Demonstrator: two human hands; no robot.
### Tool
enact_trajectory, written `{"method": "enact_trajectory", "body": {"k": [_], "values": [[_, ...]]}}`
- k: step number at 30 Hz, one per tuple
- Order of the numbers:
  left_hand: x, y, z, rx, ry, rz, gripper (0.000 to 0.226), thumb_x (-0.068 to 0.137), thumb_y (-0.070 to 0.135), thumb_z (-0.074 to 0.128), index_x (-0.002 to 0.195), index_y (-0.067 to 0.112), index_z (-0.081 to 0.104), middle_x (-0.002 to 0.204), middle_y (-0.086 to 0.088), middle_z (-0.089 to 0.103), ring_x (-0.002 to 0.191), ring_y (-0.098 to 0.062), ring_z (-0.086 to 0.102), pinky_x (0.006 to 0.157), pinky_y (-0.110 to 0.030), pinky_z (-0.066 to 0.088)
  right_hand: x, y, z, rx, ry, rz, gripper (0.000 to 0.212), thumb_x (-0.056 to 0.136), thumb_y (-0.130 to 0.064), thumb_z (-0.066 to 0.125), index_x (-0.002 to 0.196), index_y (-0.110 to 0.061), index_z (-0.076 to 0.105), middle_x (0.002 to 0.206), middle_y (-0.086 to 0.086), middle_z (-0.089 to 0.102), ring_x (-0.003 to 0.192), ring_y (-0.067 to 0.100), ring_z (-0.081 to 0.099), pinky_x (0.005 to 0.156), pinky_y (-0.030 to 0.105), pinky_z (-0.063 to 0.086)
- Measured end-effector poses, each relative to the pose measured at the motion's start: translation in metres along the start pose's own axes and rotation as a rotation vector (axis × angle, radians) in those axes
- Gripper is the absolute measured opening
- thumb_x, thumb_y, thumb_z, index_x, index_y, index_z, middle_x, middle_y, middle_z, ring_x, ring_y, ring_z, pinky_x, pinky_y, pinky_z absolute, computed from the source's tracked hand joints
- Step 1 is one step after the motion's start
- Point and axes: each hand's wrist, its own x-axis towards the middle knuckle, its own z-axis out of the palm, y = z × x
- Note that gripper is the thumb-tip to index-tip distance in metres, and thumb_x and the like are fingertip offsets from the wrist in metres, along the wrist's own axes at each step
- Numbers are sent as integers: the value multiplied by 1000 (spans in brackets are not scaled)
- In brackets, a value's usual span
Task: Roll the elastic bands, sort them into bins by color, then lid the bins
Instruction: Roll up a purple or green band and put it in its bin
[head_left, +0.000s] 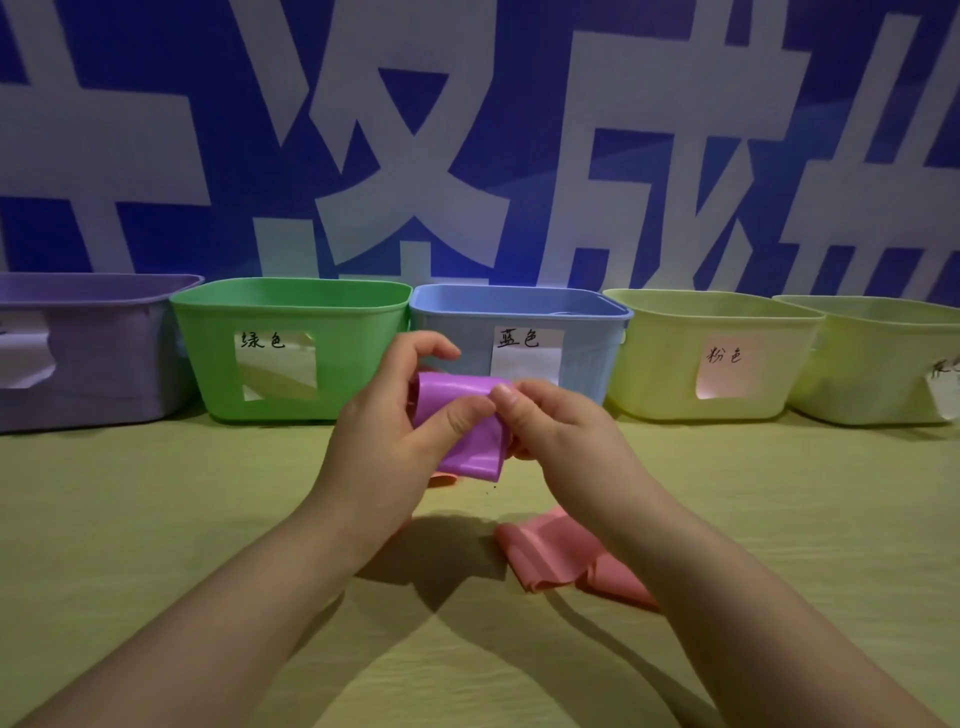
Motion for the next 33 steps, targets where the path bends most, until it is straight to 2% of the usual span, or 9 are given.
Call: {"method": "enact_trajectory", "body": {"k": [6, 10, 12, 15, 20, 24, 26, 28, 33], "values": [[-1, 3, 0, 81, 0, 78, 27, 63, 41, 60, 77, 19, 54, 66, 1, 57, 58, 2, 57, 44, -7, 39, -3, -3, -3, 3, 21, 112, 50, 91, -53, 35, 68, -18, 61, 66, 3, 65, 69, 17, 60, 80, 37, 50], [1, -3, -4, 190, 88, 99, 48, 64, 63, 48, 72, 17, 56, 60, 1, 58, 56, -11, 56, 46, -19, 41, -4, -4, -2, 85, -12, 29, 46, 73, -62, 38, 94, -29, 62, 79, -9, 65, 75, 2, 61, 76, 24, 50], [2, -4, -6, 204, 138, 79, 54, 63, 68, 42, 70, 17, 58, 58, -1, 60, 56, -16, 58, 54, -29, 44, -3, -3, -2, 157, -25, -6, 39, 73, -50, 55, 107, -29, 60, 84, -8, 65, 74, -2, 60, 71, 18, 50], [1, -3, -6, 197, 186, 66, 61, 62, 70, 41, 64, 11, 59, 51, -3, 57, 49, -17, 55, 51, -32, 43, -1, -1, -1, 158, -27, -57, 17, 80, -20, 68, 96, -24, 65, 87, 1, 69, 75, 5, 62, 71, 19, 51], [1, -5, -6, 100, 163, -88, 62, 57, 73, 39, 53, 14, 57, 37, 5, 47, 37, -6, 43, 44, -22, 37, -6, -1, 8, 65, -60, -85, 8, 88, -24, 57, 94, -28, 58, 79, -7, 66, 65, 0, 61, 65, 19, 52], [13, 2, -19, 115, 156, -51, 53, 61, 71, 41, 79, 25, 59, 61, -4, 64, 59, -20, 61, 58, -38, 50, 3, -12, 21, -35, -4, -149, 9, 93, -29, 50, 89, -37, 50, 72, -11, 60, 56, -2, 56, 56, 14, 43], [22, 11, -34, 165, 120, 57, 42, 64, 68, 44, 86, 33, 54, 65, 0, 63, 56, -7, 59, 48, -21, 46, 15, -26, 26, -42, 35, -168, 11, 94, -31, 45, 87, -37, 50, 72, -11, 59, 58, 0, 56, 55, 16, 46], [32, 15, -59, 241, 78, 132, 39, 66, 66, 46, 83, 33, 55, 66, 5, 60, 57, -3, 55, 46, -16, 42, 30, -42, 37, -42, 50, -205, 14, 95, -32, 43, 86, -36, 52, 73, -10, 59, 61, 0, 55, 57, 19, 47], [44, 1, -148, 265, 105, 45, 44, 68, 68, 57, 84, 27, 61, 77, 4, 63, 74, -19, 59, 69, -49, 51, 71, -76, 105, -8, -96, -232, 10, 94, -33, 48, 94, -28, 57, 73, -7, 62, 60, 0, 56, 62, 22, 51]]}}
